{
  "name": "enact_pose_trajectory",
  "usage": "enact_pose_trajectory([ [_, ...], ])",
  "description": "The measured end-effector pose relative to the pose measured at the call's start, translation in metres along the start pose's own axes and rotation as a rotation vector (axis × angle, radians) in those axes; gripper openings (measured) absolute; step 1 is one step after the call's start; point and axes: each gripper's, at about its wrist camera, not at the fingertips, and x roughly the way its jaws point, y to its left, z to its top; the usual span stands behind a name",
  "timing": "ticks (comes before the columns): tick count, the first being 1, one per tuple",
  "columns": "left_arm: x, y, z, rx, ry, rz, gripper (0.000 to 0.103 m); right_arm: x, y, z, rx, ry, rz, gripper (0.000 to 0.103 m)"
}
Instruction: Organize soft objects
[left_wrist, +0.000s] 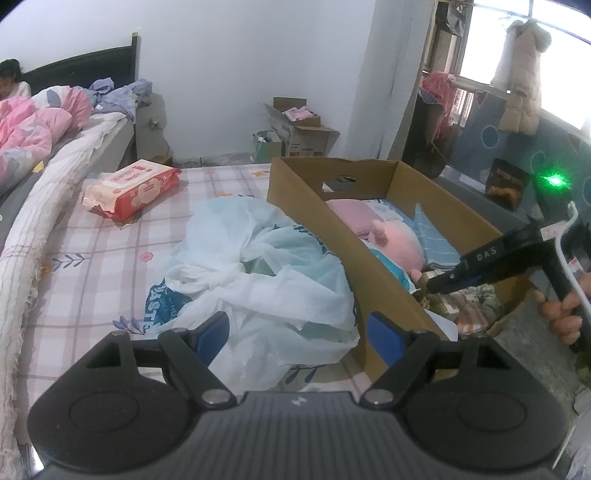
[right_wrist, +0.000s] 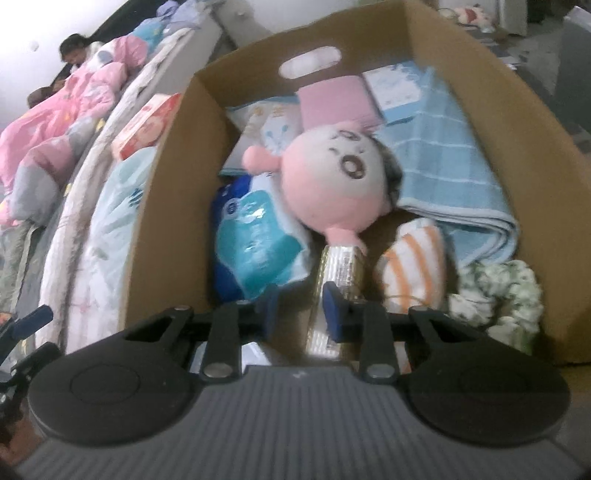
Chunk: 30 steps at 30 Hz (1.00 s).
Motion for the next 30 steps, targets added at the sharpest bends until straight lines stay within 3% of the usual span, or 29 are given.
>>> enact_pose_trajectory([
  [10, -0.002, -0.003, -0.002, 0.003, -0.002, -0.012, 0.083, 0.019, -0.003, 0.006, 0.107, 0.063, 0.122, 0.023],
  [15, -0.005, 0.0, -0.002, -0.005, -0.011, -0.008, 0.083, 0.046, -0.002, 0.004, 0.152, 0.143, 0.068, 0.025],
  [18, -0.007, 0.003, -0.003, -0.009, -0.013, -0.002, 0.084, 0.041, -0.003, 0.006, 0.181, 0.122, 0.083, 0.031],
  [24, -0.007, 0.011, -0.004, -0.033, -0.007, -0.002, 0.085, -0.01, 0.006, 0.005, 0.164, -0.036, 0.134, 0.051],
  [28, -0.009, 0.011, -0.008, -0.035, -0.003, 0.001, 0.088, -0.051, 0.022, -0.012, 0.104, -0.206, 0.091, 0.065],
  [30, -0.01, 0.011, -0.011, -0.039, 0.005, -0.002, 0.089, -0.066, 0.035, -0.027, 0.075, -0.288, 0.079, 0.078],
])
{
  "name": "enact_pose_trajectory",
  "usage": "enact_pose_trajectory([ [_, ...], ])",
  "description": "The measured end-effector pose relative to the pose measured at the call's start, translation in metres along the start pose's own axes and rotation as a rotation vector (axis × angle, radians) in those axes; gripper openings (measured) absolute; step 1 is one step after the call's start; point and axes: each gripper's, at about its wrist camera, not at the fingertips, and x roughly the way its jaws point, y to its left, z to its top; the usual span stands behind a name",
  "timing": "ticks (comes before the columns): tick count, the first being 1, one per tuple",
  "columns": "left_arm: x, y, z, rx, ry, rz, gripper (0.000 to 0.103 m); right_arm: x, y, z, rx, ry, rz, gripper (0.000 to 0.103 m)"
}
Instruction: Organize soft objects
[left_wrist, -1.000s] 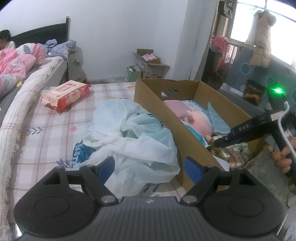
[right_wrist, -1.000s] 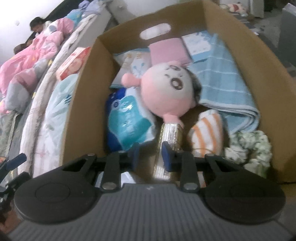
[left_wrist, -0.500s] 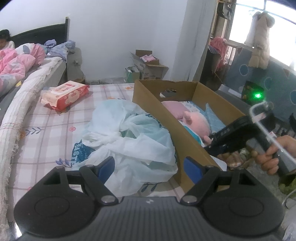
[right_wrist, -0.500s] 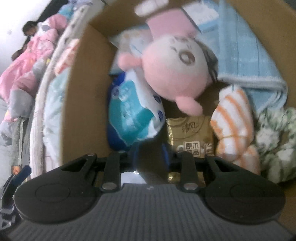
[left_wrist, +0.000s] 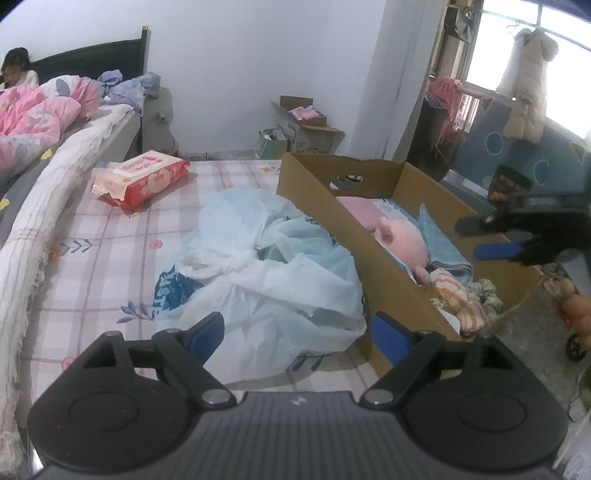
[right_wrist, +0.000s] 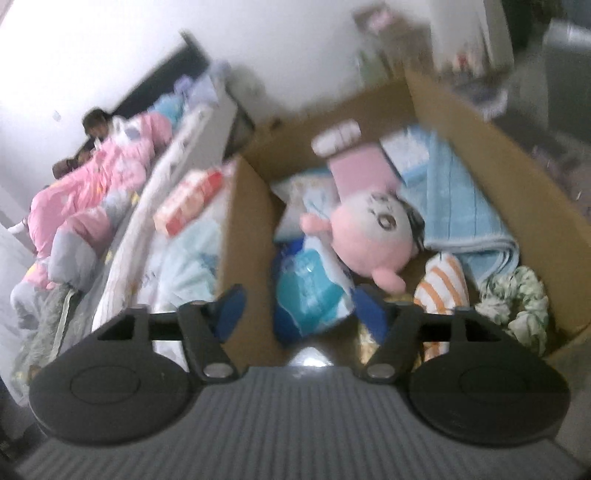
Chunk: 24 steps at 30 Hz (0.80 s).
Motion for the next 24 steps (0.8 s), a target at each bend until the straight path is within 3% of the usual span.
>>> enact_pose_trajectory([
  [5, -0.005, 0.001, -0.008, -0.01, 0.018, 0.014, 0.092, -0.029, 0.029, -0.03, -0.044, -0.142, 0.041, 0.092],
  [9, -0.012, 0.0, -0.018, -0.03, 0.017, 0.062, 0.097, -0.042, 0.045, -0.049, -0.071, -0.203, 0.033, 0.102],
  [14, -0.026, -0.002, -0.029, -0.061, -0.017, 0.152, 0.103, -0.057, 0.059, -0.067, -0.144, -0.201, -0.021, 0.102],
  [19, -0.037, -0.013, -0.038, -0.06, -0.034, 0.237, 0.103, -0.078, 0.07, -0.087, -0.233, -0.258, -0.118, 0.102],
  [24, -0.045, -0.027, -0.045, -0.031, -0.049, 0.259, 0.103, -0.091, 0.076, -0.102, -0.327, -0.293, -0.22, 0.102],
])
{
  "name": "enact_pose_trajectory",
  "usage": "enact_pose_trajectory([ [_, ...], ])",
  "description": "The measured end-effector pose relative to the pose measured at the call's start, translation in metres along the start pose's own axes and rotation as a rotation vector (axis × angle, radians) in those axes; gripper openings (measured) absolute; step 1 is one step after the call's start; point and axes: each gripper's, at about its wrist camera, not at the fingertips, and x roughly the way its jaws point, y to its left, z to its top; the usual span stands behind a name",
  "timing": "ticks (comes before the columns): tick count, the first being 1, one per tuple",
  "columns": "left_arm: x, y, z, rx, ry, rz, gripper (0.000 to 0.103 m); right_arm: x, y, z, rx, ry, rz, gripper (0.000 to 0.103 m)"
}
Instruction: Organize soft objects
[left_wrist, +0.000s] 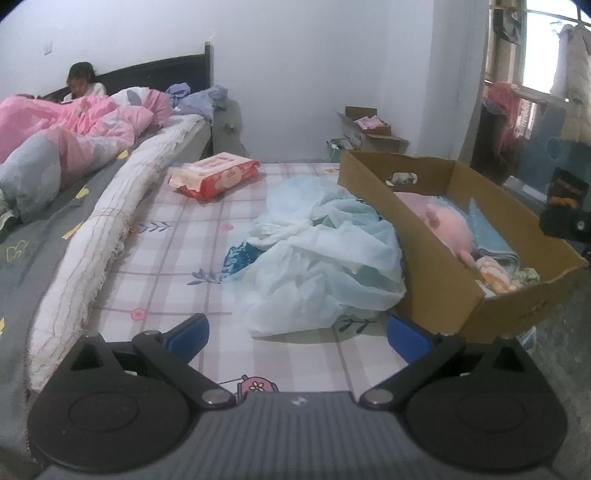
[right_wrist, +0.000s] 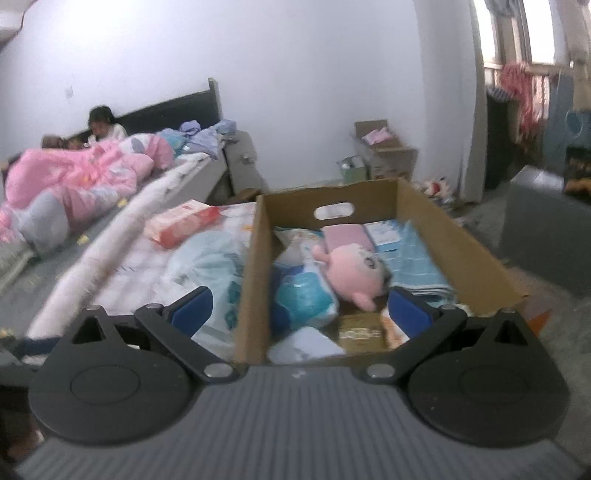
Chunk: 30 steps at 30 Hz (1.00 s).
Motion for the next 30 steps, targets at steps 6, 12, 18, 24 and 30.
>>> enact_pose_trajectory([
  [6, 0.0, -0.009, -0.003, -0.055, 0.03, 0.053, 0.103, -0.017, -0.001, -0.007, -0.067, -0.024, -0.096, 0.102],
  [12, 0.009, -0.018, -0.001, -0.072, 0.084, 0.051, 0.103, -0.035, -0.012, -0.001, -0.041, -0.06, -0.109, 0.102],
  [18, 0.021, -0.03, 0.004, -0.082, 0.179, 0.033, 0.103, -0.031, -0.036, -0.005, 0.096, 0.045, -0.007, 0.102],
  [24, 0.031, -0.039, 0.009, -0.085, 0.279, 0.028, 0.103, -0.001, -0.03, -0.011, 0.084, 0.262, 0.04, 0.102],
  [30, 0.034, -0.043, 0.014, -0.077, 0.318, 0.07, 0.103, 0.029, -0.01, -0.02, -0.011, 0.385, 0.032, 0.102],
])
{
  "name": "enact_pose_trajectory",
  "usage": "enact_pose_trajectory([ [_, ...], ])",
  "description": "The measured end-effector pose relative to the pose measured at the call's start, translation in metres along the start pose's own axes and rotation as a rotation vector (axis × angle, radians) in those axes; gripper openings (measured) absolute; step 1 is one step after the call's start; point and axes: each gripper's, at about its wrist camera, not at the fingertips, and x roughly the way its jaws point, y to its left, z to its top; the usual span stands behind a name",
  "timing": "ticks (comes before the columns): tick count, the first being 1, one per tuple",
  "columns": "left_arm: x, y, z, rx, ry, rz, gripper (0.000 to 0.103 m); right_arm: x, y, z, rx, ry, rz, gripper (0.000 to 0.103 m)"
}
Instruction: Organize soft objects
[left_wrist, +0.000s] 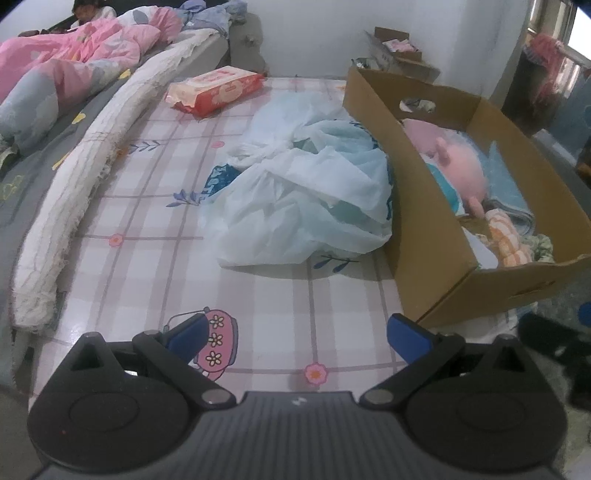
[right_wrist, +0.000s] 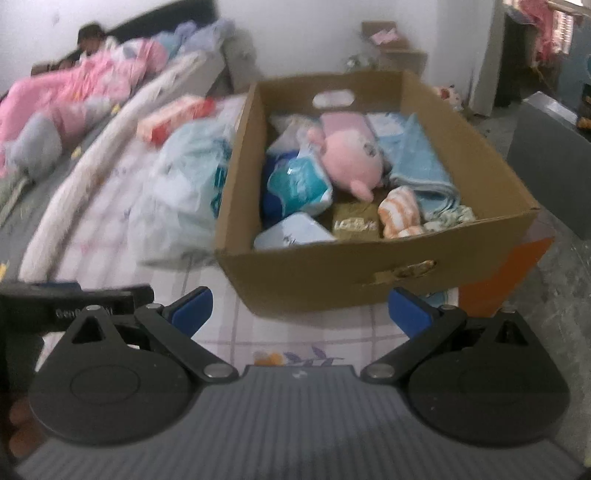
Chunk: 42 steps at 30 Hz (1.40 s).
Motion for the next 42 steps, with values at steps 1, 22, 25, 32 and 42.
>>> enact_pose_trajectory([
  [1, -0.001, -0.001, 0.0, 0.007, 0.0, 0.004, 0.103, 0.003, 0.002, 0.0, -0.008, 0.011, 0.005, 0.102],
  [22, 0.003, -0.006, 0.006, 0.024, 0.024, -0.002, 0.102, 0.034, 0.0, 0.009, -0.008, 0.101, -0.016, 0.102],
  [25, 0.003, -0.006, 0.006, 0.027, 0.029, -0.003, 0.102, 0.035, 0.0, 0.01, -0.003, 0.103, -0.019, 0.102],
  [32, 0.005, -0.007, 0.005, 0.031, 0.029, 0.004, 0.102, 0.037, 0.002, 0.011, -0.018, 0.111, -0.027, 0.102],
  [42, 0.007, -0.008, 0.01, 0.03, 0.039, -0.002, 0.102, 0.036, 0.002, 0.013, -0.022, 0.114, -0.033, 0.102],
])
